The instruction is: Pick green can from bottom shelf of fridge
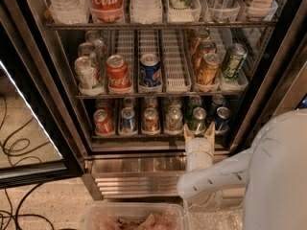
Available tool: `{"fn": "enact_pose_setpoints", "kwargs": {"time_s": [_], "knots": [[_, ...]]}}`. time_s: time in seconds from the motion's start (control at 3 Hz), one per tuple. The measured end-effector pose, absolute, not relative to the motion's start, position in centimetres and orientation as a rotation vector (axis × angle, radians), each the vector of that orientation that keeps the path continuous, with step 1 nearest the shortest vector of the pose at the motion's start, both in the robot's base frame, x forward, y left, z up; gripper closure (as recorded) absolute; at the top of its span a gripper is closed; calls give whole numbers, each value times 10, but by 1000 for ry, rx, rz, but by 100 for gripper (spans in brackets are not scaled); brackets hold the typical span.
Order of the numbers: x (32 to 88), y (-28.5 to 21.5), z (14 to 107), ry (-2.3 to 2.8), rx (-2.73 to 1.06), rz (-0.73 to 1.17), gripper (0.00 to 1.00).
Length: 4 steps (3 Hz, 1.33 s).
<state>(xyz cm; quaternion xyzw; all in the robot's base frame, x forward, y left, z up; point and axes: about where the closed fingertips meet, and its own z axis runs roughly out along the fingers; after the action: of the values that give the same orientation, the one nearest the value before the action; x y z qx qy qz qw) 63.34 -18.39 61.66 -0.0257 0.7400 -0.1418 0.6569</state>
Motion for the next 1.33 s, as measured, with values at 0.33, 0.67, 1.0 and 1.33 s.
{"fn": "enact_pose_setpoints", "kwargs": {"time_s": [0.33,0.67,1.0,1.33], "knots": [[657,-174,621,1658,-46,-311,27],[665,-172,616,1670,-38,-310,28],[666,-172,616,1670,-38,-309,32],[666,-172,617,1668,-28,-310,31]]}}
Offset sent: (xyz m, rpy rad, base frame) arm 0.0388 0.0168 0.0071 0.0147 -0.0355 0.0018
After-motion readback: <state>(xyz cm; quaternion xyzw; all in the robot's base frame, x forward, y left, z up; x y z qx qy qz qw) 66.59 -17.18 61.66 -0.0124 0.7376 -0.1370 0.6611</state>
